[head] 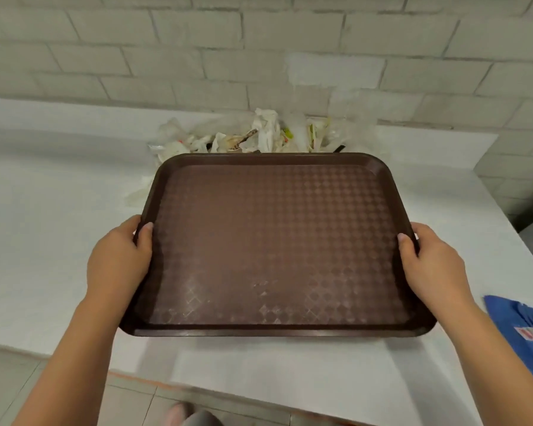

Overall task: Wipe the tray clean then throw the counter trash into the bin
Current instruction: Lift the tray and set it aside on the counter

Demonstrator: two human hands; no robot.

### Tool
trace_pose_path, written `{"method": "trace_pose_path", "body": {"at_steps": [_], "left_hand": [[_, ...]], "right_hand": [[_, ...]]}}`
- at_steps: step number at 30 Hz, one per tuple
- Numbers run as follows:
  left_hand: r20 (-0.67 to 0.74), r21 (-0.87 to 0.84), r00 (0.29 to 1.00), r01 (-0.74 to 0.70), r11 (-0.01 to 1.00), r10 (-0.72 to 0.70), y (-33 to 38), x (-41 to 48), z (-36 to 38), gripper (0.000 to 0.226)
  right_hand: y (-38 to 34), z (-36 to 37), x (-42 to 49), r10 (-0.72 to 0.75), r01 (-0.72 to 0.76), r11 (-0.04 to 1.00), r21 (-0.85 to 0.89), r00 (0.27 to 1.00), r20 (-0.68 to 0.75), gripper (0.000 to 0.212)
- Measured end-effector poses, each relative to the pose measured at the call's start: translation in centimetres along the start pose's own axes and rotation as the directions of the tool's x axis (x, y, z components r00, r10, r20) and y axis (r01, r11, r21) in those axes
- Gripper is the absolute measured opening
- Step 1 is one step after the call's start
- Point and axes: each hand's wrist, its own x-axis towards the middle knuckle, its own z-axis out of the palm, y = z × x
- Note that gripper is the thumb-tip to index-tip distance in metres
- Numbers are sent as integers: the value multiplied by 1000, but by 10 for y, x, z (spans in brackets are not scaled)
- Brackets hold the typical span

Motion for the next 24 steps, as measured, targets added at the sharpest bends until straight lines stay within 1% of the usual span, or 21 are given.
{"method": "trace_pose_path", "body": {"at_steps": [3,6,9,12,16,20,24], "left_hand": [[-13,-13,999,31,999,-31,-39,32,-18,34],[-26,-22,998,51,998,-52,-89,73,-35,37],[-19,-16,999,35,999,-35,-154,131,-47,38],[-9,14,1000,-28,1000,28,-214,183,-60,35],[21,38,999,-50,998,49,-285,249,-91,35],[36,90,997,-67,994,64,-342,299,-103,38],[55,128,998,-45,991,38,-389,340,-101,39]], "right_hand": [[-50,25,4,-9,9,1000,-24,1000,24,34],[-108,60,9,-11,11,1000,-20,1000,19,34],[-172,107,11,-10,10,1000,-26,1000,-10,35],[-233,150,8,31,-31,999,-18,999,-9,39],[-318,208,2,61,-61,998,15,998,-8,32],[-381,250,4,54,-53,998,41,998,-20,27],[-429,285,13,20,-19,1000,22,999,-48,33]]}}
